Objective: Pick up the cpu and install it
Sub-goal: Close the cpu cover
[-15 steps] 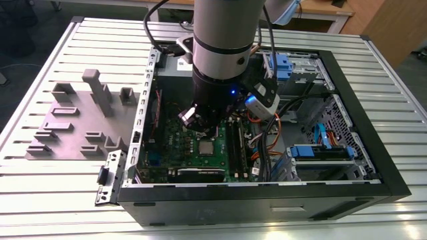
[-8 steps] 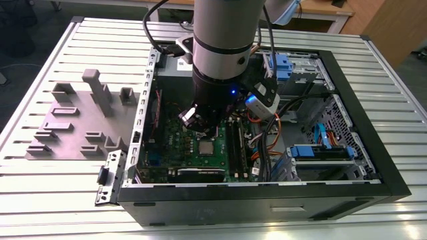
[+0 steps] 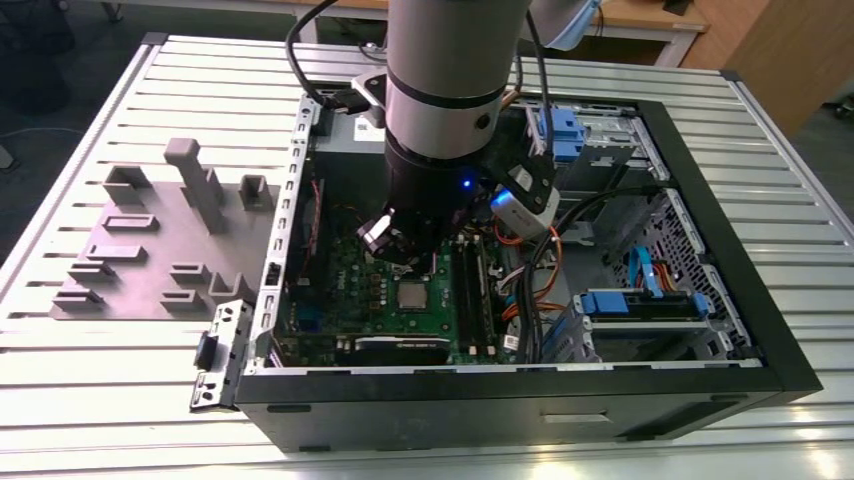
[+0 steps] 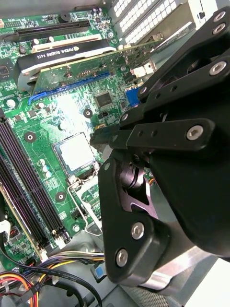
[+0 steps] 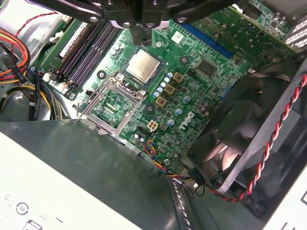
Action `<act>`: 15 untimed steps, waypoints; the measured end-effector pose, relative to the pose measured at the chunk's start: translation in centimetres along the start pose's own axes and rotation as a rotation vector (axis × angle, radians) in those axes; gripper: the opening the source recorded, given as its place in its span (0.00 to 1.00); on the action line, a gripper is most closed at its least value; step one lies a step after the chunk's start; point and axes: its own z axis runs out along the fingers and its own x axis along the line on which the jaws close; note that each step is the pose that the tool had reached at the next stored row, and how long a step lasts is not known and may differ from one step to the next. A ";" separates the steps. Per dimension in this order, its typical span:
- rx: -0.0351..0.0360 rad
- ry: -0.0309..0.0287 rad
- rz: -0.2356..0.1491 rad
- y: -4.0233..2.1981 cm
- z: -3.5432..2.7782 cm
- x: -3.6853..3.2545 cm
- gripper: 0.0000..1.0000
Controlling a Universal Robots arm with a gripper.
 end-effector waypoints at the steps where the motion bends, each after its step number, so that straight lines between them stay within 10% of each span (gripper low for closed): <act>1: 0.0000 0.0000 0.000 0.00 0.00 0.00 0.10; 12: -0.0002 -0.0001 -0.014 -0.58 0.27 -1.29 0.10; 15: -0.0177 -0.0120 -0.024 -0.36 0.38 -1.88 0.10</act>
